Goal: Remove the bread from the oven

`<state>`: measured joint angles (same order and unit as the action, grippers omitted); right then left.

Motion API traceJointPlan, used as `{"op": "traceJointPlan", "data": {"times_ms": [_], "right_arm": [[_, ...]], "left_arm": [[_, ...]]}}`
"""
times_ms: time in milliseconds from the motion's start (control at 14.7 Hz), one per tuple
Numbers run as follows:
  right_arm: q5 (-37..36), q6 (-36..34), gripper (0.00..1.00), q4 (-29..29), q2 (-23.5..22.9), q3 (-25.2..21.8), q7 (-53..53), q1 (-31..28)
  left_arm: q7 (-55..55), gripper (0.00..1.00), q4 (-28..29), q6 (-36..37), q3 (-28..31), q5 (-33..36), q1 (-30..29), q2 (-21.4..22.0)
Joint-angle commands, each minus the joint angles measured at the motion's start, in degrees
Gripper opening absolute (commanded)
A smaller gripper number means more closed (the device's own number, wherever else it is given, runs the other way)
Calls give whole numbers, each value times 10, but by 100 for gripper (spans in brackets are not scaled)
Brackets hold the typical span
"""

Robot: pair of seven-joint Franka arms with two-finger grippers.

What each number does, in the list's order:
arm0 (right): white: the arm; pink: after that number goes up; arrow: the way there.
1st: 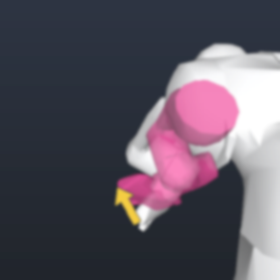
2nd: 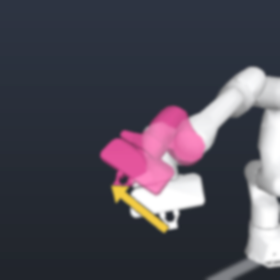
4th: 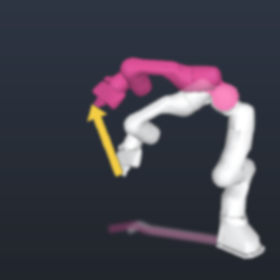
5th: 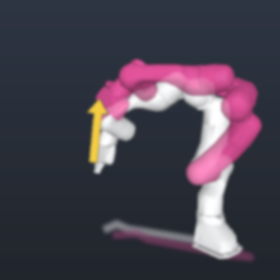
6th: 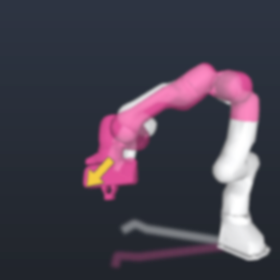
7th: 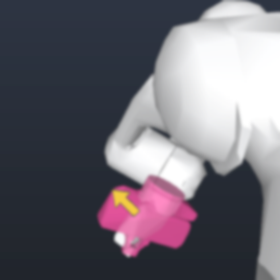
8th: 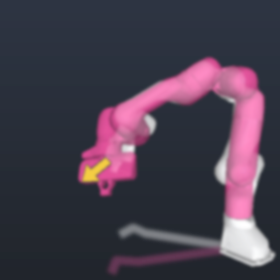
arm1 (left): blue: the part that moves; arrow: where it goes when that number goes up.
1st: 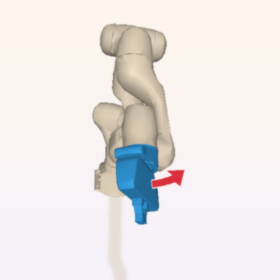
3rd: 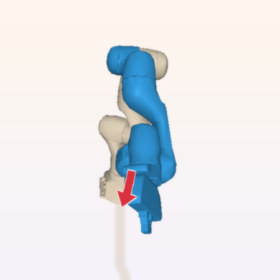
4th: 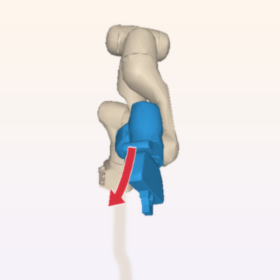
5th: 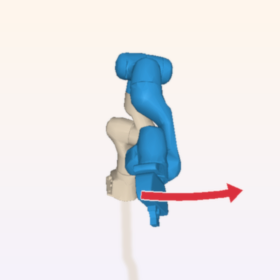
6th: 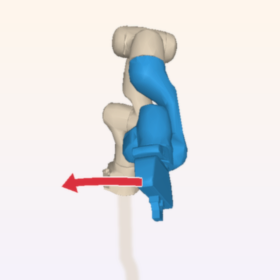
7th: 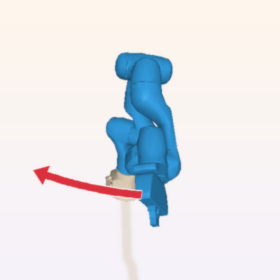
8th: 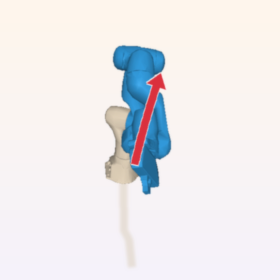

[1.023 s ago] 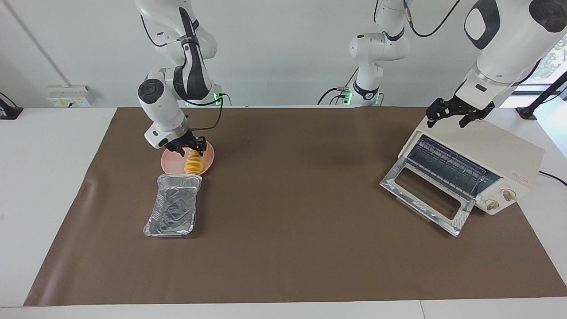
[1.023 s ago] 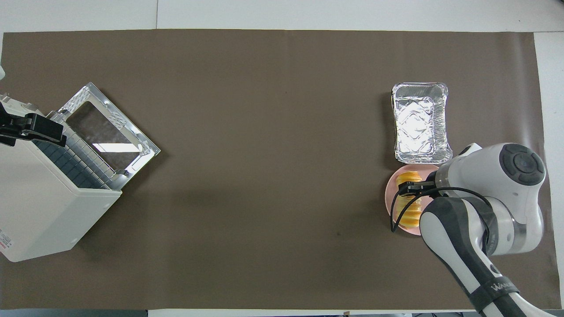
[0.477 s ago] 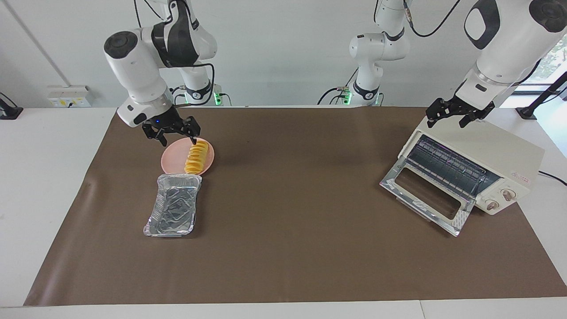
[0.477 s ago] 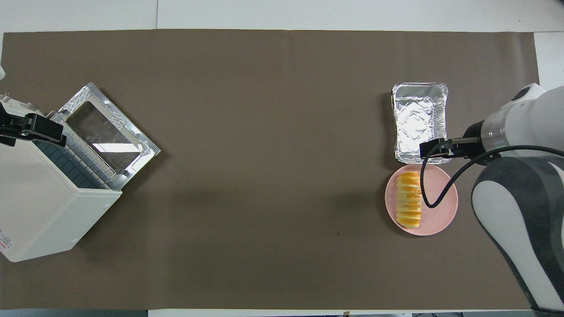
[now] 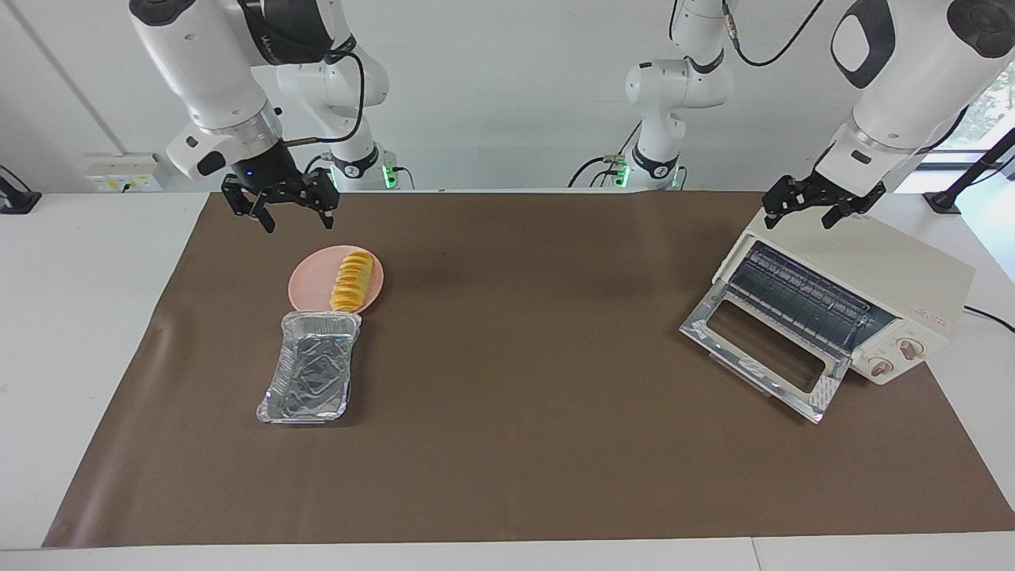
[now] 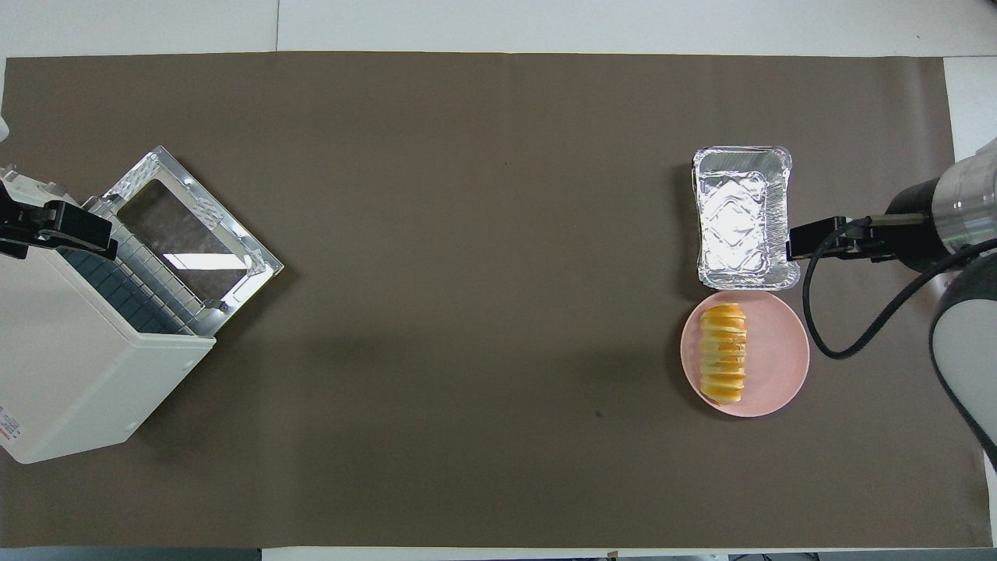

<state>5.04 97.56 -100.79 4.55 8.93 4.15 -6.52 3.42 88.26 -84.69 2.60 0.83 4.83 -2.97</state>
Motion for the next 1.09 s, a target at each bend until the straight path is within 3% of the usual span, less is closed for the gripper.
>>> {"op": "traceJointPlan", "data": {"times_ms": [0,409,818,1023], "right_arm": [[-12,-14,100,43,-24,3,-5,-22],[-46,-62,100,99,-49,4,-11,-37],[-48,-68,100,107,-53,-1,-12,-30],[-48,-95,100,141,-71,-95,-37,38]], "left_arm": [[4,100,10,-9,-1,8,-3,10],[4,100,10,-9,-1,8,-3,10],[4,100,10,-9,-1,8,-3,10],[4,100,10,-8,-1,8,-3,10]]}}
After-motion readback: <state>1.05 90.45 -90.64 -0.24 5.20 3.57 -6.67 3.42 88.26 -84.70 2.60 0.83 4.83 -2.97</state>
